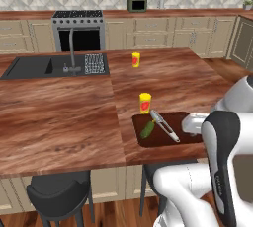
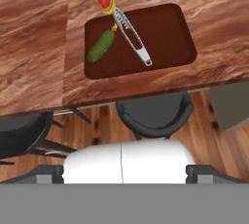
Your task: Gather the lemon wedge and cucumber from the fridge and place them on a tray on the dining counter. Then gather the fish and steak from the fridge and place them on the other tray.
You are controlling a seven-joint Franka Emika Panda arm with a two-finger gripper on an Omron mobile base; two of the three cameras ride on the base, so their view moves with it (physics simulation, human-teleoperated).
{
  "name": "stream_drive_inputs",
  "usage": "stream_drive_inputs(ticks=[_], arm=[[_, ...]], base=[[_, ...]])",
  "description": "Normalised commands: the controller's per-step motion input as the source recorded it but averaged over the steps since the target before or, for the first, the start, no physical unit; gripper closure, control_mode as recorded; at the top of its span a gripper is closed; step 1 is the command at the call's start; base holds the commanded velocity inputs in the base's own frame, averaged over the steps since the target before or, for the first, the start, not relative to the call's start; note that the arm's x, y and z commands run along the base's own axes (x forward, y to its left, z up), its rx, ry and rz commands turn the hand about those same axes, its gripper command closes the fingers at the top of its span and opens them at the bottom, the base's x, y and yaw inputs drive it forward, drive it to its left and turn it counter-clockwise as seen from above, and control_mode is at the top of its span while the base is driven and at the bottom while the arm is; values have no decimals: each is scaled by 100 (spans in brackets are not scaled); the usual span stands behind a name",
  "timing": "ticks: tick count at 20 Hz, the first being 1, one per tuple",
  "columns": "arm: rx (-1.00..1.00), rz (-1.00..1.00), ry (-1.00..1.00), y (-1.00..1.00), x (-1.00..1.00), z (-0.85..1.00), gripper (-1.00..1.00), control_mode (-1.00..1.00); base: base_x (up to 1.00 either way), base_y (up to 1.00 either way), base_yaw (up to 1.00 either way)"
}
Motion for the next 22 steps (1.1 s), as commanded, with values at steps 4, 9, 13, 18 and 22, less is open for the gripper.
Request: stream_drive_inputs(ticks=[4,9,13,18,22], arm=[[0,0,0,0,0,0,-100,100],[0,0,0,0,0,0,-100,100],[0,0,0,0,0,0,-100,100],[0,0,0,0,0,0,-100,100],[0,0,0,0,0,0,-100,100]], base=[[-62,-27,-9],[-81,-55,-19],[-58,-88,-22],[-20,-100,-25],[-1,-100,-25]])
